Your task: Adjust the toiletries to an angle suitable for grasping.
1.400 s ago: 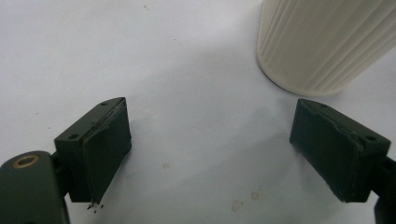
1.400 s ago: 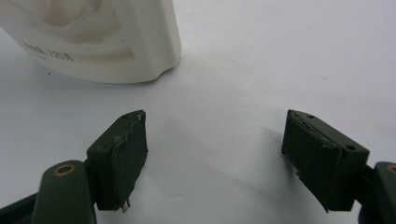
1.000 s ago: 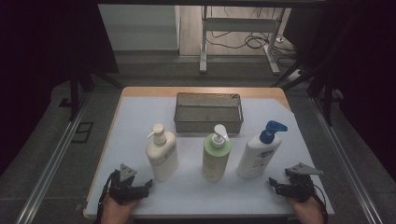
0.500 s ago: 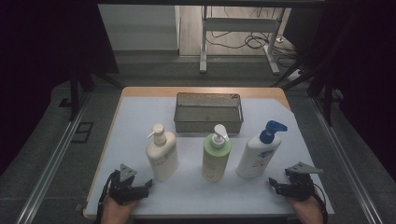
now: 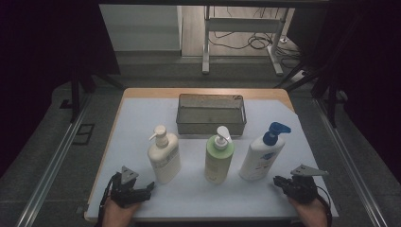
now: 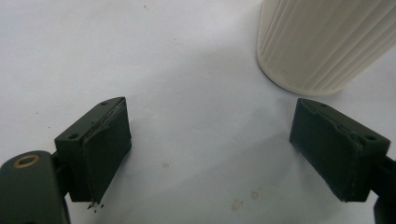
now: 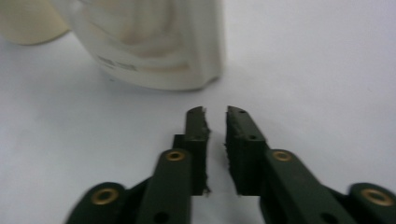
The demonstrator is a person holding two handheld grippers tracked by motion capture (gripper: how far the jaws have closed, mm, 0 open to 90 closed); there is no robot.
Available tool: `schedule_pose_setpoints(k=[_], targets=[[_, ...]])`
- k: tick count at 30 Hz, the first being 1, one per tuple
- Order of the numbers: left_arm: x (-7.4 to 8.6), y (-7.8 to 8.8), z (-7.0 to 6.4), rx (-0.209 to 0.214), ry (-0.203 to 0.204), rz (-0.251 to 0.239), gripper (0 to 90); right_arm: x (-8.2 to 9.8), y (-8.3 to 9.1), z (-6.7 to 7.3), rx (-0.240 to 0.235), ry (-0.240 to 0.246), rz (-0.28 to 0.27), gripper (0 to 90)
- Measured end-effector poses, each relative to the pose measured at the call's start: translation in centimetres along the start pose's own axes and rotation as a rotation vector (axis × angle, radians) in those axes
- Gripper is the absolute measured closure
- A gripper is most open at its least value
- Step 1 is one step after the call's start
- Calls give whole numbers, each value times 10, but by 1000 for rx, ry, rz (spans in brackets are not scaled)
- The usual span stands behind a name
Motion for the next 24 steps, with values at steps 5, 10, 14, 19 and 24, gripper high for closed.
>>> schedule_pose_setpoints(k=[5, 10, 14, 19, 24], targets=[[0, 0, 0, 0, 0, 0, 123, -5, 0, 8, 8, 49, -14, 896], [0, 0, 0, -1, -2, -1, 124, -10, -5, 11, 17, 57, 4, 897], [0, 0, 0, -1, -2, -1, 124, -12, -8, 11, 22, 70, 15, 895], [0, 0, 0, -1, -2, -1, 124, -15, -13, 12, 39, 73, 30, 897], [0, 0, 0, -1, -1, -1, 124, -19, -16, 10, 36, 67, 33, 897]])
Point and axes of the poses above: each handheld gripper's, and its own axes: y roughly backward along the jaws, x roughly out of its underside, z roughly to its left, the point moved 2 cm from there along -y, roughly forward along the jaws, and after that the axes turned 14 degrees about z, right-handed, at the moved point
